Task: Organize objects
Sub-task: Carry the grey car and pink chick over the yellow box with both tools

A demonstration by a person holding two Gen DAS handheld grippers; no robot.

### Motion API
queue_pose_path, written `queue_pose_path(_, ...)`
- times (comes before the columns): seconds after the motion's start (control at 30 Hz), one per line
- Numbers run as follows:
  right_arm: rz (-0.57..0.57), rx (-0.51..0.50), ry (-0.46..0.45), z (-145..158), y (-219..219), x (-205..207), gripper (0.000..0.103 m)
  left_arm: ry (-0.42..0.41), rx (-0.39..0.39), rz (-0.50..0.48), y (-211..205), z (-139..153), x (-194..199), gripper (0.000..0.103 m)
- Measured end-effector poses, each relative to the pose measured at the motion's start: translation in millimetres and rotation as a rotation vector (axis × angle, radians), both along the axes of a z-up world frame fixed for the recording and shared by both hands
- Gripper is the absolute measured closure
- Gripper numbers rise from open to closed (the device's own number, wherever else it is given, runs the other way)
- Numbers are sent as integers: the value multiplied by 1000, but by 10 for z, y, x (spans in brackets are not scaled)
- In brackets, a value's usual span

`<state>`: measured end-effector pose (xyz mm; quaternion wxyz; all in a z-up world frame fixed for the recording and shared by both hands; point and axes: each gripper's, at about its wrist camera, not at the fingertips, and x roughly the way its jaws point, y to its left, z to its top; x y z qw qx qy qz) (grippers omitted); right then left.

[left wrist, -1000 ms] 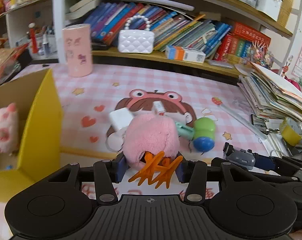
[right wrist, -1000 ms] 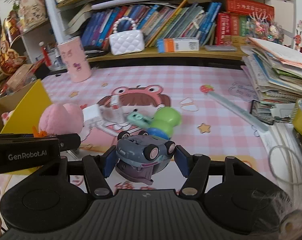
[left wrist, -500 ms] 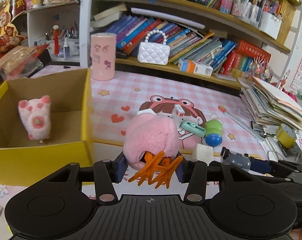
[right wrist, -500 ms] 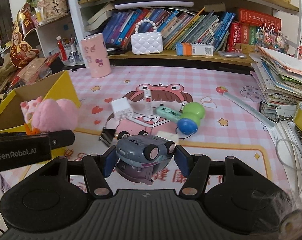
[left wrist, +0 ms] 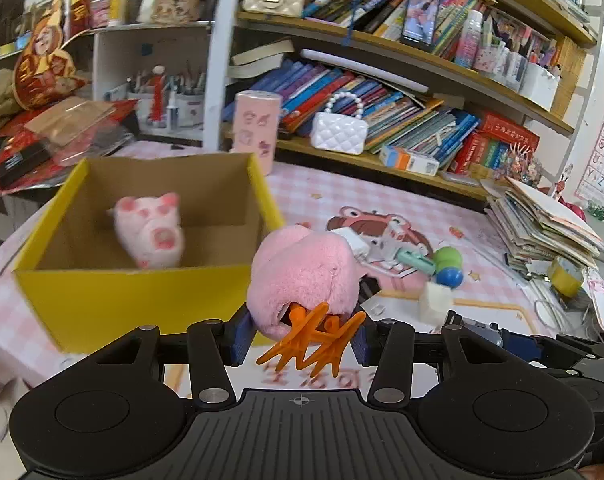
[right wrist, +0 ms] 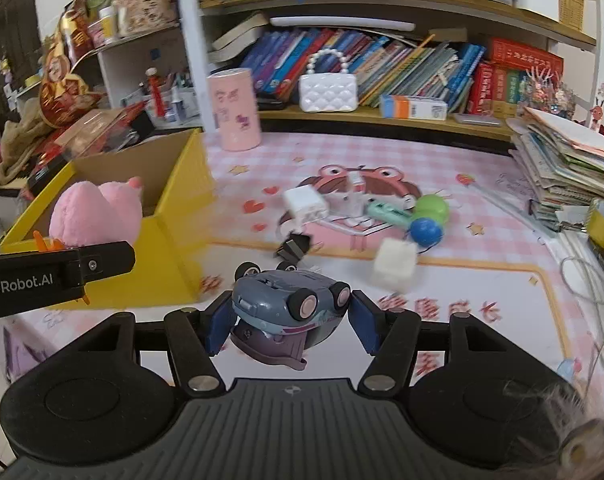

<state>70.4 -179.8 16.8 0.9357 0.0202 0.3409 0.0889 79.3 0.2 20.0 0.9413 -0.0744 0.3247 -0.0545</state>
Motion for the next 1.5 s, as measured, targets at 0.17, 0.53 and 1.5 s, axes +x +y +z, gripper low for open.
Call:
queue_pose_path(0.17, 32, 1, 21, -54, 325, -210, 44, 10, -5, 26, 290, -14, -242, 57)
queue_pose_path(0.53, 120, 9, 21, -90, 947, -586, 44, 4, -5, 114, 899, 1, -738, 57)
queue_pose_path(1.5, 242, -38, -132, 136, 1504, -583, 44, -83, -10, 231, 1382, 107, -835, 57)
